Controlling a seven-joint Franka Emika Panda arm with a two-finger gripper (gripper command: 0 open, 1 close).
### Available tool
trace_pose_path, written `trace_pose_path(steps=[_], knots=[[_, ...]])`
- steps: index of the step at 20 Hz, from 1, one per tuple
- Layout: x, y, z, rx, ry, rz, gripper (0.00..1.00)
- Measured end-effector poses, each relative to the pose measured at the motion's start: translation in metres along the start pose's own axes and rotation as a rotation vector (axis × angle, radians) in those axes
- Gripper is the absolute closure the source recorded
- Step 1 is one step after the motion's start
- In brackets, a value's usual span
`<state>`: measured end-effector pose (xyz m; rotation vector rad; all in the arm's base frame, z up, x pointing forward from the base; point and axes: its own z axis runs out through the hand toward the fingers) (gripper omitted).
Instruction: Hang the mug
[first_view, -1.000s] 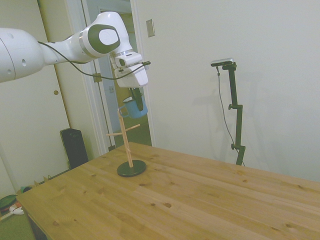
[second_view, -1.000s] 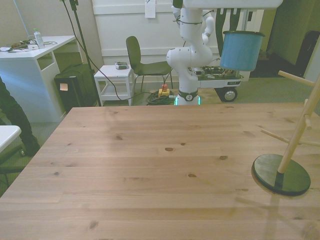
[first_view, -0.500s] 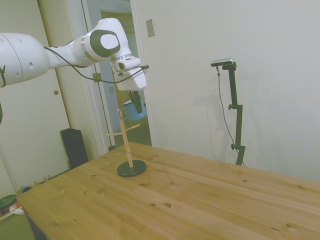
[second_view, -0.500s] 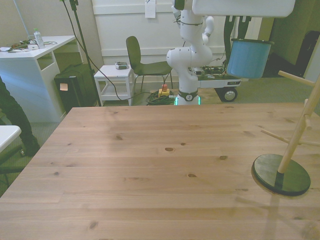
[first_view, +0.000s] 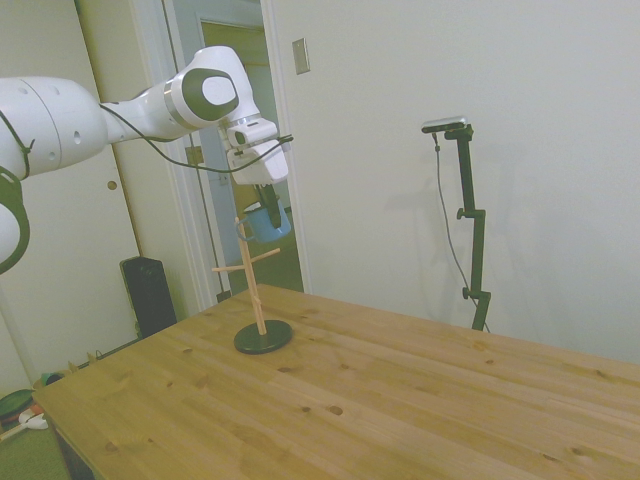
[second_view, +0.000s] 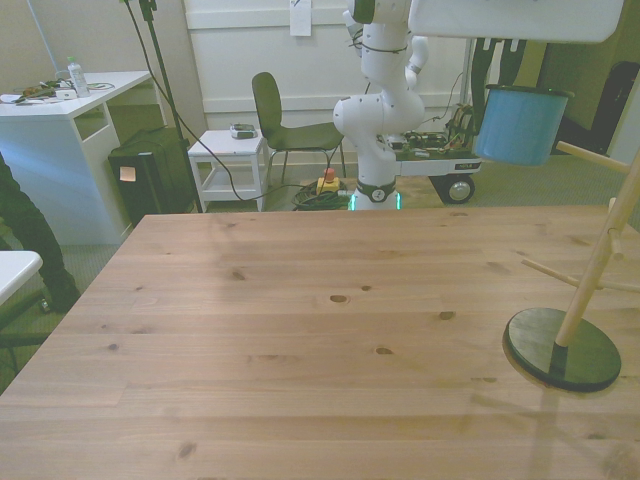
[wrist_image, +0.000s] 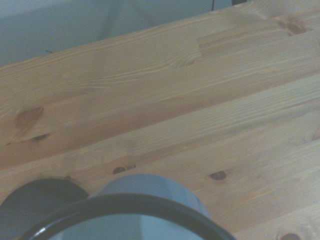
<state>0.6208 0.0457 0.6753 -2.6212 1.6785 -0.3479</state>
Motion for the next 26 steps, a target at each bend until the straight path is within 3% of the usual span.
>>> trace_pose_path(steps=[7, 11, 26], knots=[[0.003, -0.020, 0.018, -0.014, -0.003, 0.017, 1.00], [-0.001, -0.022, 0.013, -0.012, 0.000, 0.010, 1.00], [-0.016, 0.003, 0.000, -0.021, -0.001, -0.004, 1.00]])
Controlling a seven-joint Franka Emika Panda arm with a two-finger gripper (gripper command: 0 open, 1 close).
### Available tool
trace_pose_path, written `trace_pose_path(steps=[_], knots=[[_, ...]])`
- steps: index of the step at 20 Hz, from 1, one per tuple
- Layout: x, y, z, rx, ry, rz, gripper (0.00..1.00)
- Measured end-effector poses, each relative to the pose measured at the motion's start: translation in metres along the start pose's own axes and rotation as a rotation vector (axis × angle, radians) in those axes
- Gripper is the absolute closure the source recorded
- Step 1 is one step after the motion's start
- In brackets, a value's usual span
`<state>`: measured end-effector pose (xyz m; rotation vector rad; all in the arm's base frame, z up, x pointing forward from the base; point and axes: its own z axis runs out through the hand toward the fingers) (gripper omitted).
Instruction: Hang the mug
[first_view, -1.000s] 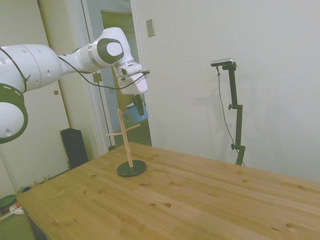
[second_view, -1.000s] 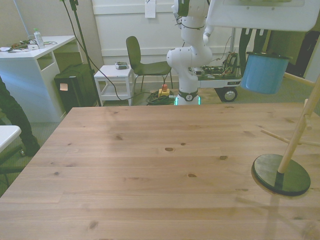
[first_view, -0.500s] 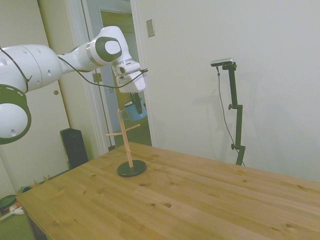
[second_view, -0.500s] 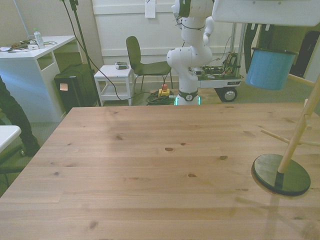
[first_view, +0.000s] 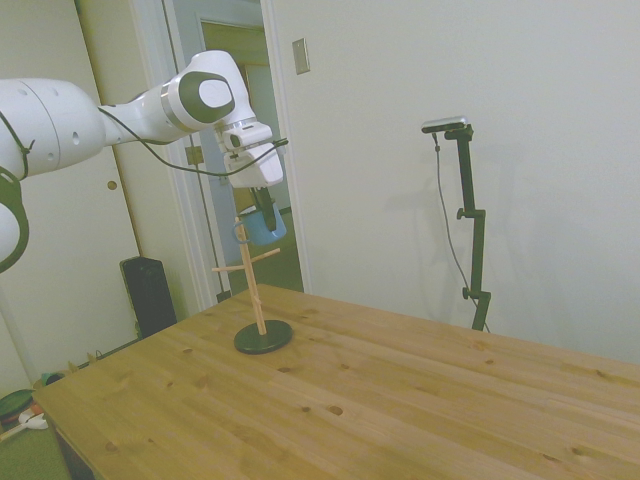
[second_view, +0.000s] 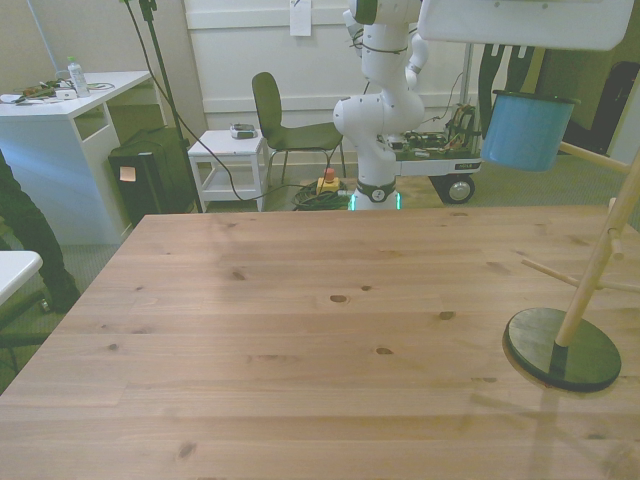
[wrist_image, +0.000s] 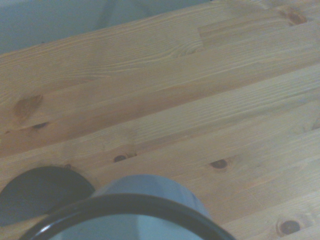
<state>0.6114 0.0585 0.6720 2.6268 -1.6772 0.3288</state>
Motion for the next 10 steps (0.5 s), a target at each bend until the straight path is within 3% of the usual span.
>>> trace_pose_path(steps=[10], knots=[[-0.014, -0.017, 0.013, 0.013, -0.002, 0.033, 1.00]])
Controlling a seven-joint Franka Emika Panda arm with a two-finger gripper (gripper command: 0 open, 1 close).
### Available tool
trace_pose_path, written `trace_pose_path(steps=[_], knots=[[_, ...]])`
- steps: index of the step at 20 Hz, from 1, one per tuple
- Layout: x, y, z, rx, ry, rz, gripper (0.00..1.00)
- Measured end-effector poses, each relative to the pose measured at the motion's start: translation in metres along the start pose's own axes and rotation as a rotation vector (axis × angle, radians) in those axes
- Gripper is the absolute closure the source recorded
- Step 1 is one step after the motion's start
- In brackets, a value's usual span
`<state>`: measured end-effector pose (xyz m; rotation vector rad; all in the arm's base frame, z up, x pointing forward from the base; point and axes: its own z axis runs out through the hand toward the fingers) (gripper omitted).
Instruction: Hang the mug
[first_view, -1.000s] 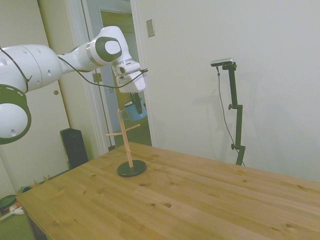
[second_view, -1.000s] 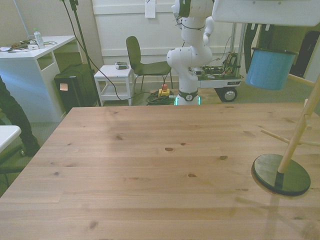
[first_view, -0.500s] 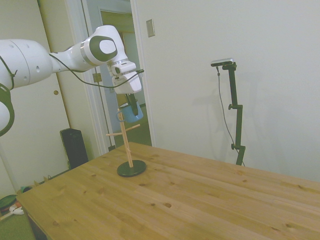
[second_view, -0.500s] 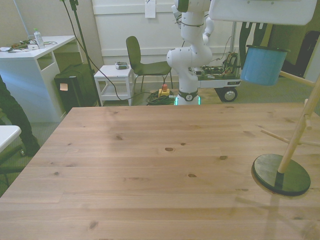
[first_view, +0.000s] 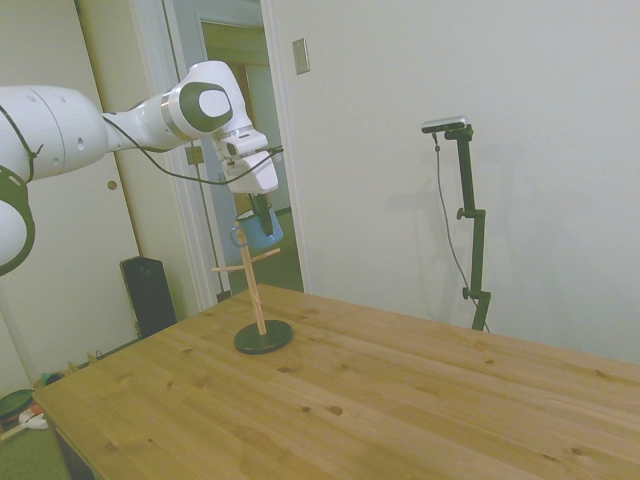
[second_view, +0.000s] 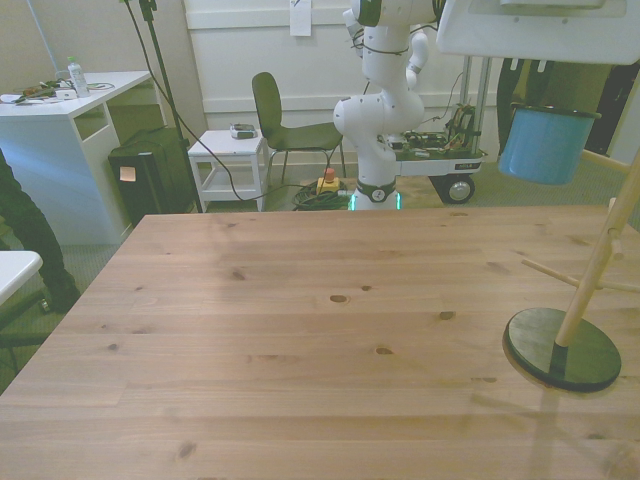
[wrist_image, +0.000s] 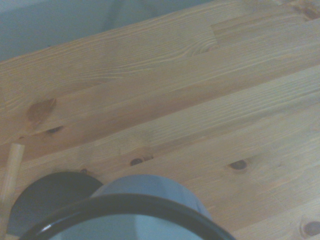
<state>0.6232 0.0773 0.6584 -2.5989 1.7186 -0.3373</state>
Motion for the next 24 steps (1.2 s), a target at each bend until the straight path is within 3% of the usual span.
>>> trace_pose_path(steps=[19, 20, 24], knots=[[-0.005, -0.031, 0.016, 0.017, -0.002, 0.055, 1.00], [-0.004, -0.034, 0.019, 0.015, -0.003, 0.057, 0.00], [-0.004, -0.037, 0.025, 0.009, -0.006, 0.073, 0.00]])
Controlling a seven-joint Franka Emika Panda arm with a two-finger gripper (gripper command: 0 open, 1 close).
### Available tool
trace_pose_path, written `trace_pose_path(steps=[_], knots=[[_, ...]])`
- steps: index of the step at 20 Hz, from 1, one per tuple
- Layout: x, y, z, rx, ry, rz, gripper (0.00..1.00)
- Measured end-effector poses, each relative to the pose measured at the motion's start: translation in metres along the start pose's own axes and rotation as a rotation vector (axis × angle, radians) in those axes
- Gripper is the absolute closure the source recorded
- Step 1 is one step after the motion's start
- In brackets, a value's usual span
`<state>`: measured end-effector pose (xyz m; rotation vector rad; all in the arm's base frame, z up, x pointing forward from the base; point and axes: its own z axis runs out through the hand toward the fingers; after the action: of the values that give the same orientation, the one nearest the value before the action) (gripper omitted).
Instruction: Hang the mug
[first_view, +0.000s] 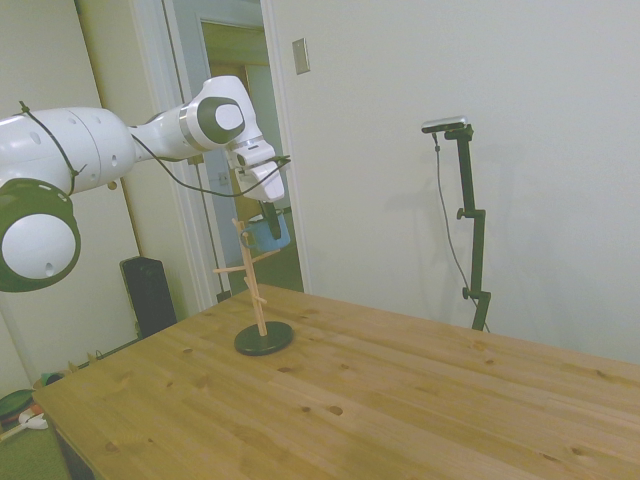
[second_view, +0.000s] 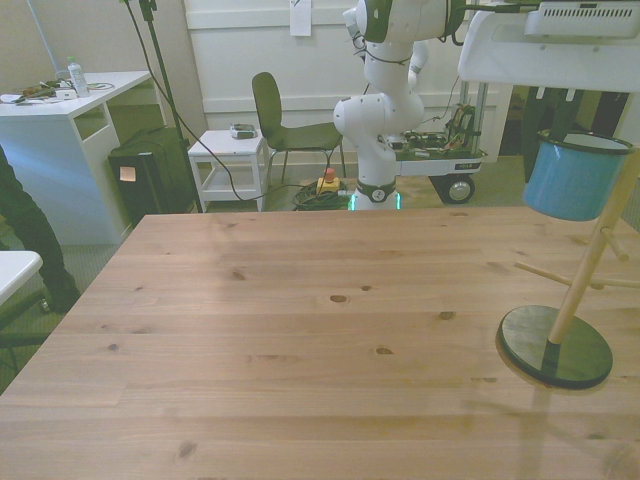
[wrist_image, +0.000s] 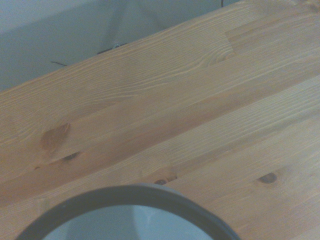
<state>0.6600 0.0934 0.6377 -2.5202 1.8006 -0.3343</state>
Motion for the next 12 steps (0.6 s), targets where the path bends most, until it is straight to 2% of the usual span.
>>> trace_pose_path(steps=[12], knots=[[0.0052, 0.0015, -0.0029, 0.005, 0.000, 0.013, 0.00]])
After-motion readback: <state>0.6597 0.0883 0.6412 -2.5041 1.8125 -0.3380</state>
